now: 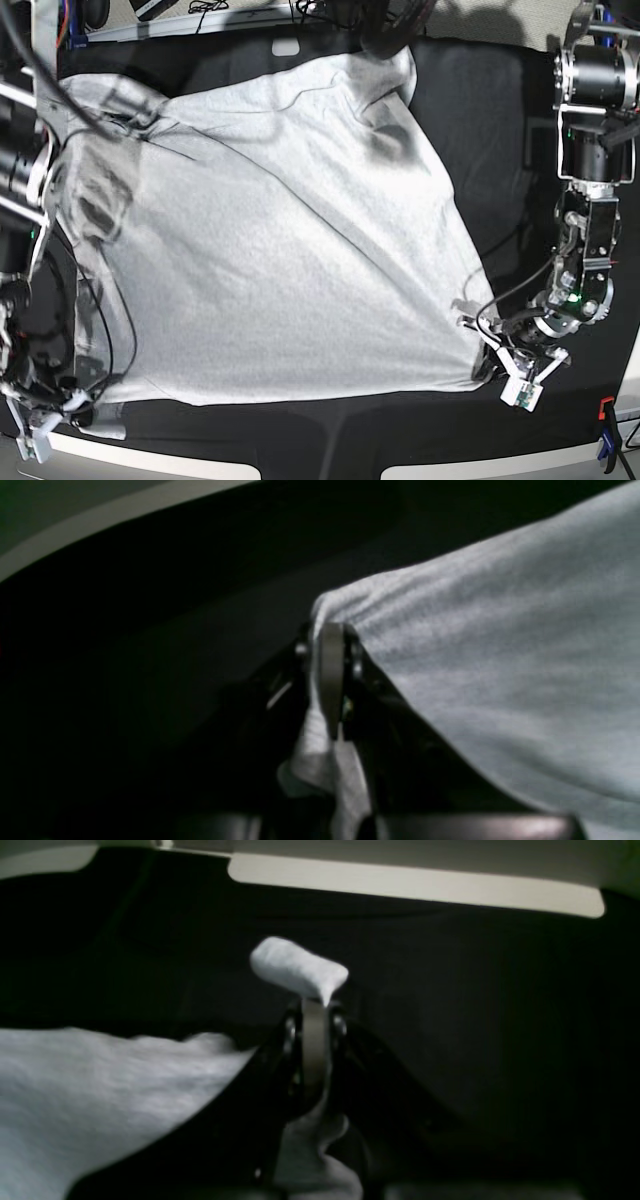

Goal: Layout the t-shirt on the table in an organized manner, then fold the t-shirt properly
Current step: 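Lift the shirt with both grippers and lay it flat, then release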

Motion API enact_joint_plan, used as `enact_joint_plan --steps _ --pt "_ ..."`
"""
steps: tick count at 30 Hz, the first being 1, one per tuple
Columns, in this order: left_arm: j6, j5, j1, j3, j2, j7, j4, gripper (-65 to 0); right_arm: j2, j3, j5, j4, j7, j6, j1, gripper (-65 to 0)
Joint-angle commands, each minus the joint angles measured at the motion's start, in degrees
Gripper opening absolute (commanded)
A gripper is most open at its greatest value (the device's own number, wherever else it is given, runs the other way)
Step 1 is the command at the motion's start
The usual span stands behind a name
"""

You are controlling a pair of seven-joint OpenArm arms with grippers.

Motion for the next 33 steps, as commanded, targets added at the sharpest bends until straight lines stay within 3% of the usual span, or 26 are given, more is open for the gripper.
enact_joint_plan --steps 1,5,10,20,27,33 --pt "0.3 -1.2 -2.1 -0.3 -0.6 -3.3 0.6 -65.0 0.4 0.1 -0.1 -0.4 2.6 -0.9 2.9 -65.0" --pt "0.2 -0.7 -2.4 -0.3 -0.6 -8.2 0.5 -65.0 -1.4 0.1 -3.3 -2.6 4.3 -4.6 4.6 -65.0" --pt "0.2 0.8 -3.0 -0.3 -0.6 -8.6 0.5 -65.0 -2.6 0.1 -4.6 -2.6 4.2 -6.4 6.0 -65.0" --pt "0.3 2.1 -7.4 -0.2 0.4 -9.2 -6.3 -65.0 -2.4 0.1 -4.8 -2.6 4.4 -7.3 8.5 -65.0" --pt "0.1 2.3 -9.6 -0.2 4.1 -20.6 -20.3 -65.0 -2.7 0.0 -6.6 -2.7 6.4 -8.6 8.5 -65.0" --pt "0.1 7.0 -13.7 -0.2 4.9 -21.0 -24.1 -65.0 -2.6 0.0 -7.4 -2.8 7.6 -9.2 8.5 -65.0"
